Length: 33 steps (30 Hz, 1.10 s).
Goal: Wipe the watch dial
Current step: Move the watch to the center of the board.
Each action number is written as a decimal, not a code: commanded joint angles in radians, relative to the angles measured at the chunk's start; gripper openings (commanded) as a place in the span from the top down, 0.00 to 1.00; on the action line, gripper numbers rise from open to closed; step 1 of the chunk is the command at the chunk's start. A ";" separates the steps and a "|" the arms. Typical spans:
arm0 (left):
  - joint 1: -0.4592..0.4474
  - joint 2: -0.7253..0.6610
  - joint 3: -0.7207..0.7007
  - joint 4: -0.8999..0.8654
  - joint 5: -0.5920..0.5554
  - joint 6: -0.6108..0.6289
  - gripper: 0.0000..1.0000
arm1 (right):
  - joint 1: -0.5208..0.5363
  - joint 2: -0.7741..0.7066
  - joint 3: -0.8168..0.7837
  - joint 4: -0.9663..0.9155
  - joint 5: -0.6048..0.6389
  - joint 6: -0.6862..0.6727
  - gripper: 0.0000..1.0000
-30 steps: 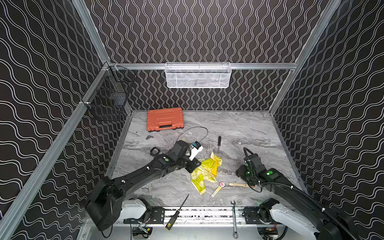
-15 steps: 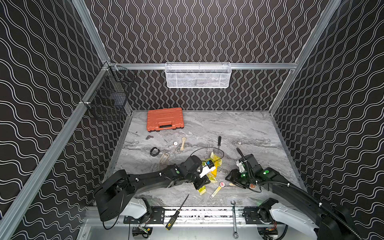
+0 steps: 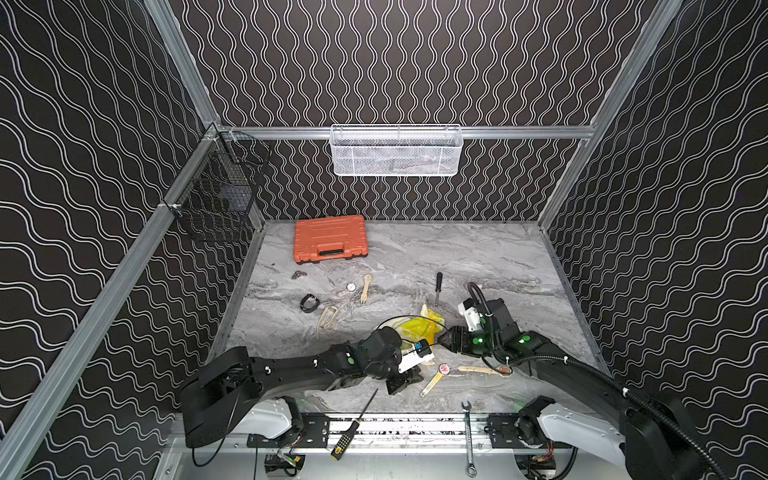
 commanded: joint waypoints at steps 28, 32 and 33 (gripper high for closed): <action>-0.228 0.423 0.253 -0.125 -0.387 0.030 0.65 | -0.064 -0.144 0.001 -0.164 0.359 0.053 0.18; -0.214 0.438 0.261 -0.124 -0.380 0.021 0.72 | -0.069 -0.113 0.029 -0.193 0.353 0.037 0.18; -0.211 0.435 0.257 -0.128 -0.387 0.020 0.74 | -0.070 -0.111 0.032 -0.190 0.343 0.028 0.18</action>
